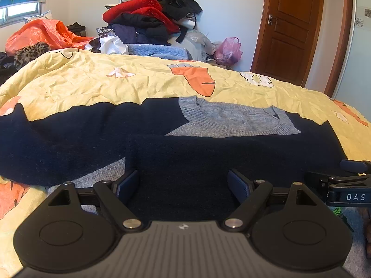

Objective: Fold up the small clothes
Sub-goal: 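Open the left tool and release the folded sleeve onto the sweater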

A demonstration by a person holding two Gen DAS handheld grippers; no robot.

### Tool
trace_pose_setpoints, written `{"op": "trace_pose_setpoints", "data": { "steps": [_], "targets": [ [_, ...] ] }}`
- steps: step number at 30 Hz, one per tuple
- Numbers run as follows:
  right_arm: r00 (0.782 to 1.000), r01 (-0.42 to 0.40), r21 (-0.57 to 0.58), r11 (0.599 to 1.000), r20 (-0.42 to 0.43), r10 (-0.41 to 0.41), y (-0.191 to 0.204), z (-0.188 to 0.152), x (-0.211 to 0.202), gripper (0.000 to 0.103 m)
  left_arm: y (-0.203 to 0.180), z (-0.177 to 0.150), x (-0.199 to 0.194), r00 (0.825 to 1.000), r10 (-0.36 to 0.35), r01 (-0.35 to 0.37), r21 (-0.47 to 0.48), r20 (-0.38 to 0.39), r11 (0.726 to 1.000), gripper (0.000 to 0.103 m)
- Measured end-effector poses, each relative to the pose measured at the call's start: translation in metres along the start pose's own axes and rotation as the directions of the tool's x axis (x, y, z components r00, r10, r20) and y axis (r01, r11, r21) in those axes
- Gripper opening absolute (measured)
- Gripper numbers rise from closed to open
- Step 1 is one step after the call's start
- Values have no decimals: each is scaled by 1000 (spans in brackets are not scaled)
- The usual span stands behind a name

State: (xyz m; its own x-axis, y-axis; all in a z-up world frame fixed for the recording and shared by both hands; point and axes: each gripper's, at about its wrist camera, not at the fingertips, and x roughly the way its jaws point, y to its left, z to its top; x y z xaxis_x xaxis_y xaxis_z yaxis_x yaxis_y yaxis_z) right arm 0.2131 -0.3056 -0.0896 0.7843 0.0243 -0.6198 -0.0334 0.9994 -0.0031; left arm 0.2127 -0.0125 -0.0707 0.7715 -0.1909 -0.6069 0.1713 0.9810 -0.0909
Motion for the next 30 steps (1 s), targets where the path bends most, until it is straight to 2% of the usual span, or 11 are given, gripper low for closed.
{"op": "trace_pose_setpoints", "data": {
  "steps": [8, 30],
  "targets": [
    [1000, 0, 2, 1000, 0, 0, 1, 0, 1, 103, 1, 1, 1, 1000, -27, 27, -10, 1, 1000, 92],
    [1000, -1, 2, 1000, 1, 1, 0, 1, 1, 103, -2, 0, 1, 1000, -11, 11, 12, -3, 1000, 92]
  ]
}}
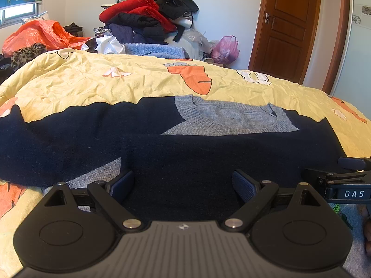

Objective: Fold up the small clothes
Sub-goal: 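Open the left tool and release the folded sleeve onto the sweater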

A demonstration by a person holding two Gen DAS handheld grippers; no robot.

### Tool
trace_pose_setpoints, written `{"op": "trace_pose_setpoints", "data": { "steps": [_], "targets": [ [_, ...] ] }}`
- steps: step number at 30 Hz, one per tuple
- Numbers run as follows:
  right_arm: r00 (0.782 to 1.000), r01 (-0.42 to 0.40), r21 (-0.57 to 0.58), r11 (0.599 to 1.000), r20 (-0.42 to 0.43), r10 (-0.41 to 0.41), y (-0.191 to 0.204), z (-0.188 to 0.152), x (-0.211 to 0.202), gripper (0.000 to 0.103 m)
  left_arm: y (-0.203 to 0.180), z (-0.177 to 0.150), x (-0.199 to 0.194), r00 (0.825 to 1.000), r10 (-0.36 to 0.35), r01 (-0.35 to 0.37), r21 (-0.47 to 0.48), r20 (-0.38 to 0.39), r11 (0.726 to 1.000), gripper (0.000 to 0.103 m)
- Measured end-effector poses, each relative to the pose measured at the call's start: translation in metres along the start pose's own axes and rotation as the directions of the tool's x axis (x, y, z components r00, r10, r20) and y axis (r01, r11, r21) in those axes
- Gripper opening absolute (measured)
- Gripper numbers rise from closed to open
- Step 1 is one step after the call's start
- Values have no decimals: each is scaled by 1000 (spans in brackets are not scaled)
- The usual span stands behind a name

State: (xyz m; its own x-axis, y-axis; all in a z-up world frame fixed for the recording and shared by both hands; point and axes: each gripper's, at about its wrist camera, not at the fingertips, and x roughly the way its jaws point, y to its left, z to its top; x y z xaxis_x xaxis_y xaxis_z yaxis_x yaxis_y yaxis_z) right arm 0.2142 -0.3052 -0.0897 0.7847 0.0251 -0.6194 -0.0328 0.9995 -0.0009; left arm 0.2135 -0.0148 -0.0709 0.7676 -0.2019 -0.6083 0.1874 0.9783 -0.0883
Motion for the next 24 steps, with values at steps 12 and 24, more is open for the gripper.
{"op": "trace_pose_setpoints", "data": {
  "steps": [12, 24],
  "targets": [
    [1000, 0, 0, 1000, 0, 0, 0, 0, 0, 103, 0, 0, 0, 1000, 0, 0, 0, 0, 1000, 92],
    [1000, -1, 0, 1000, 1, 1, 0, 0, 0, 103, 0, 0, 0, 1000, -4, 4, -4, 2, 1000, 93]
  ]
}}
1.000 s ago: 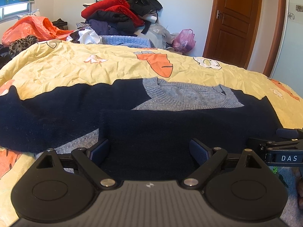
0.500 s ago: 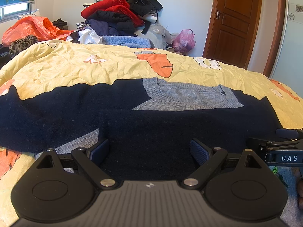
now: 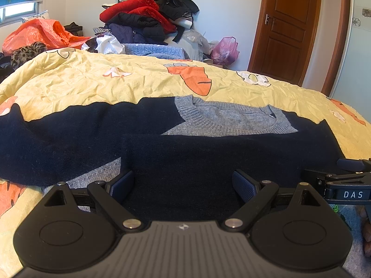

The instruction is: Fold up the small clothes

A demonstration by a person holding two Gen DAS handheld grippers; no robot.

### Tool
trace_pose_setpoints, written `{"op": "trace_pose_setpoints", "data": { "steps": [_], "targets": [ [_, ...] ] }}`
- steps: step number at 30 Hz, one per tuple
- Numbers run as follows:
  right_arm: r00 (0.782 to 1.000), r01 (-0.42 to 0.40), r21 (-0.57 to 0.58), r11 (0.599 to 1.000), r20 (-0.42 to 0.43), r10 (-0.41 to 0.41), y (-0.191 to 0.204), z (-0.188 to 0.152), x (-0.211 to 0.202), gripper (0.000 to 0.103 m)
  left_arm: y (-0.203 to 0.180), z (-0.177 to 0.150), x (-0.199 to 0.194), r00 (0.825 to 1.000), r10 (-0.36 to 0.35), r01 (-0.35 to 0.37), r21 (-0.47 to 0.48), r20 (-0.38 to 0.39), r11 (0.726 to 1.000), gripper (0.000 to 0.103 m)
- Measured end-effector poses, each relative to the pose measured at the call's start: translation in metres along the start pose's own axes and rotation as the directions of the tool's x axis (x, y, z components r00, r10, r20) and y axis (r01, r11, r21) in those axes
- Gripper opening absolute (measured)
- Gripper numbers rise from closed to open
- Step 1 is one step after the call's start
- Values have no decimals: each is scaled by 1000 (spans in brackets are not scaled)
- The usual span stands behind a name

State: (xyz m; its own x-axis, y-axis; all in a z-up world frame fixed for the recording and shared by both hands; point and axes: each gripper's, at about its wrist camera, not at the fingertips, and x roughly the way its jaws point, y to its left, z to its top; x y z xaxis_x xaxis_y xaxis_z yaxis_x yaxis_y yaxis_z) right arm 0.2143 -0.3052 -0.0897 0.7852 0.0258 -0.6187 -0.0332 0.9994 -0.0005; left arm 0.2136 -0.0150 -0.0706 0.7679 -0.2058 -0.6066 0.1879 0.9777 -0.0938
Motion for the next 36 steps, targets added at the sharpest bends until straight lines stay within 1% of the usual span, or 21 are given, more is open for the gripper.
{"op": "trace_pose_setpoints", "data": {
  "steps": [8, 9, 10, 11, 13, 15, 16, 17, 19, 21, 23, 24, 25, 27, 28, 29, 30, 31, 32, 34, 36],
  "targets": [
    [1000, -7, 11, 1000, 2, 7, -1, 0, 0, 103, 2, -1, -6, 1000, 5, -5, 1, 7, 1000, 93],
    [1000, -6, 13, 1000, 2, 6, -1, 0, -1, 103, 3, -2, -12, 999, 37, -37, 11, 16, 999, 93],
    [1000, -5, 13, 1000, 2, 5, -2, 0, -1, 103, 6, -3, -20, 996, 87, -88, 21, 30, 996, 93],
    [1000, -6, 14, 1000, 2, 6, -2, 0, -1, 103, 12, -5, -30, 993, 111, -112, 24, 49, 993, 93],
    [1000, -6, 13, 1000, 2, 6, -2, 0, -1, 103, 37, -7, -54, 991, 101, -100, -9, 89, 995, 93],
    [1000, -6, 13, 1000, 2, 6, -1, 0, 0, 103, 76, -8, -78, 987, 93, -81, -92, 131, 992, 96],
    [1000, -6, 13, 1000, 2, 6, -2, 0, -1, 103, 97, -8, -88, 984, 104, -84, -143, 142, 986, 96],
    [1000, -6, 14, 1000, 3, 6, -2, 0, -1, 103, 118, -7, -96, 980, 127, -95, -199, 153, 975, 96],
    [1000, -6, 13, 1000, 3, 6, -2, 0, -1, 103, 164, -4, -108, 968, 189, -129, -323, 163, 938, 97],
    [1000, -6, 12, 1000, 3, 5, -2, 0, -1, 103, 210, 2, -115, 954, 263, -176, -440, 145, 881, 97],
    [1000, -6, 13, 1000, 3, 6, -2, 0, -1, 103, 247, 14, -116, 927, 362, -266, -515, 95, 815, 97],
    [1000, -6, 13, 1000, 3, 6, -2, 0, 0, 103, 265, 20, -116, 922, 378, -278, -536, 85, 797, 97],
    [1000, -6, 13, 1000, 3, 6, -2, 0, -1, 103, 281, 25, -115, 922, 378, -275, -555, 78, 785, 97],
    [1000, -6, 13, 1000, 3, 6, -2, 0, -1, 103, 308, 32, -109, 926, 373, -266, -603, 56, 752, 97],
    [1000, -6, 13, 1000, 3, 6, -2, 0, -1, 103, 319, 34, -107, 928, 368, -260, -616, 53, 744, 97],
    [1000, -7, 13, 1000, 3, 7, -2, 0, -1, 103, 329, 35, -106, 920, 388, -277, -621, 47, 733, 97],
    [1000, -7, 13, 1000, 3, 7, -2, 0, -1, 103, 336, 37, -102, 907, 420, -308, -624, 36, 718, 97],
    [1000, -7, 14, 1000, 3, 7, -2, 0, -1, 103, 343, 37, -98, 897, 441, -333, -624, 21, 707, 97],
    [1000, -7, 14, 1000, 3, 7, -2, 0, 0, 103, 352, 37, -94, 899, 439, -341, -622, 5, 705, 97],
    [1000, -7, 13, 1000, 3, 7, -2, 0, -1, 103, 369, 37, -86, 911, 412, -338, -624, -28, 705, 97],
    [1000, -6, 13, 1000, 3, 6, -2, 0, -1, 103, 383, 34, -77, 931, 360, -313, -633, -58, 708, 97]
  ]
}}
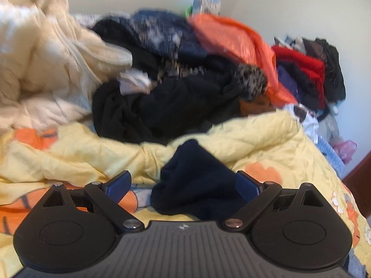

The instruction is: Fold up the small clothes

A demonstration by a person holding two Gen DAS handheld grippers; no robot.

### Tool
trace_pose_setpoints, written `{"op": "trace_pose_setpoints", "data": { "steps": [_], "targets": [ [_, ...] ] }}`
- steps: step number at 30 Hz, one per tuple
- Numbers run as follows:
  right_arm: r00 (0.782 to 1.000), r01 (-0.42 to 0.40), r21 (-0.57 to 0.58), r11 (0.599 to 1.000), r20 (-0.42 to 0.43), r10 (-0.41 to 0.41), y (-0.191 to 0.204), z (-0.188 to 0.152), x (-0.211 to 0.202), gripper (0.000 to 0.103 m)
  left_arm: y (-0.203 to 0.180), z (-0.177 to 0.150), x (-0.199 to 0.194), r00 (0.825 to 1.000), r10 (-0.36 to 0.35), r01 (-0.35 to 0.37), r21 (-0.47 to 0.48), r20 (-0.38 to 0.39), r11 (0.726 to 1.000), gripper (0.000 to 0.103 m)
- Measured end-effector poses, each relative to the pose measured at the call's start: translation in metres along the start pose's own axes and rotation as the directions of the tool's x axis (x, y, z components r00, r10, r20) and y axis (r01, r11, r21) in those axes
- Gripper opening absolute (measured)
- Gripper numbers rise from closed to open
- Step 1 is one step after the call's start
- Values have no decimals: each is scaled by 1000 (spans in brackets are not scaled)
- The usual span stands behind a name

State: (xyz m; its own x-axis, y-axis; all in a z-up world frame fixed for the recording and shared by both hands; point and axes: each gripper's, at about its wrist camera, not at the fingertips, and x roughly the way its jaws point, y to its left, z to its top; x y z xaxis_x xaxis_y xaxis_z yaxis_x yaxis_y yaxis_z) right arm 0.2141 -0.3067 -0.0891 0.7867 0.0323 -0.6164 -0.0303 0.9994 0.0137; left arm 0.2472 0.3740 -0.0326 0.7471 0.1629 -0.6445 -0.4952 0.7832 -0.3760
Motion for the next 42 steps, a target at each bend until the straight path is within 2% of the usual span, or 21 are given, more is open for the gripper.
{"op": "trace_pose_setpoints", "data": {
  "steps": [2, 5, 9, 10, 12, 13, 15, 16, 22, 26, 29, 31, 34, 36, 38, 39, 40, 42],
  "targets": [
    [1000, 0, 0, 1000, 0, 0, 0, 0, 0, 103, 5, 0, 13, 998, -20, 19, -20, -60, 1000, 97],
    [1000, -1, 1, 1000, 1, 1, 0, 0, 0, 103, 17, -4, 31, 989, -61, 47, -105, -131, 993, 97],
    [1000, -1, 1, 1000, 1, 1, 0, 0, 0, 103, 28, -11, 45, 988, -59, 36, -160, -140, 986, 95],
    [1000, 0, 0, 1000, 0, 0, 0, 0, 0, 103, 27, -12, 45, 991, -49, 30, -149, -126, 988, 89],
    [1000, -1, 0, 1000, 1, 1, 0, 0, 0, 103, 23, -14, 45, 992, -56, 44, -100, -117, 994, 46],
    [1000, -1, 0, 1000, 1, 1, 0, 0, 0, 103, 22, -14, 46, 990, -63, 52, -86, -123, 995, 38],
    [1000, 0, 0, 1000, 0, 0, 0, 0, 0, 103, 17, -14, 43, 991, -63, 57, -57, -114, 997, 14],
    [1000, 0, 0, 1000, 0, 0, 0, 0, 0, 103, 14, -13, 40, 994, -54, 50, -40, -98, 998, 10],
    [1000, -1, 0, 1000, 1, 1, 0, 0, 0, 103, -17, -9, 5, 999, -13, 9, 81, 44, 997, 7],
    [1000, -1, 1, 1000, 1, 1, 0, 0, 0, 103, -61, -19, -36, 990, -83, 58, 203, 115, 977, 7],
    [1000, -2, 1, 1000, 1, 2, 0, 0, 0, 103, -111, -44, -74, 971, -199, 144, 333, 136, 932, 7],
    [1000, -3, 4, 1000, 2, 3, -1, 0, 0, 103, -149, -71, -96, 952, -289, 223, 416, 103, 881, 7],
    [1000, -6, 9, 1000, 4, 6, -1, 1, 0, 103, -205, -125, -123, 910, -415, 346, 523, 16, 779, 7],
    [1000, -8, 13, 1000, 6, 8, -1, 1, -1, 103, -236, -167, -133, 870, -485, 444, 569, -88, 692, 7],
    [1000, -11, 17, 1000, 7, 11, -2, 1, -1, 103, -263, -212, -139, 846, -509, 484, 626, -158, 611, 7],
    [1000, -11, 18, 1000, 8, 11, -2, 1, -1, 103, -273, -231, -139, 836, -513, 509, 629, -196, 588, 7],
    [1000, -11, 19, 1000, 8, 11, -2, 1, -1, 103, -281, -247, -138, 827, -511, 534, 616, -237, 579, 7],
    [1000, -12, 20, 1000, 8, 12, -2, 1, -1, 103, -294, -272, -131, 819, -494, 560, 597, -292, 575, 7]
  ]
}}
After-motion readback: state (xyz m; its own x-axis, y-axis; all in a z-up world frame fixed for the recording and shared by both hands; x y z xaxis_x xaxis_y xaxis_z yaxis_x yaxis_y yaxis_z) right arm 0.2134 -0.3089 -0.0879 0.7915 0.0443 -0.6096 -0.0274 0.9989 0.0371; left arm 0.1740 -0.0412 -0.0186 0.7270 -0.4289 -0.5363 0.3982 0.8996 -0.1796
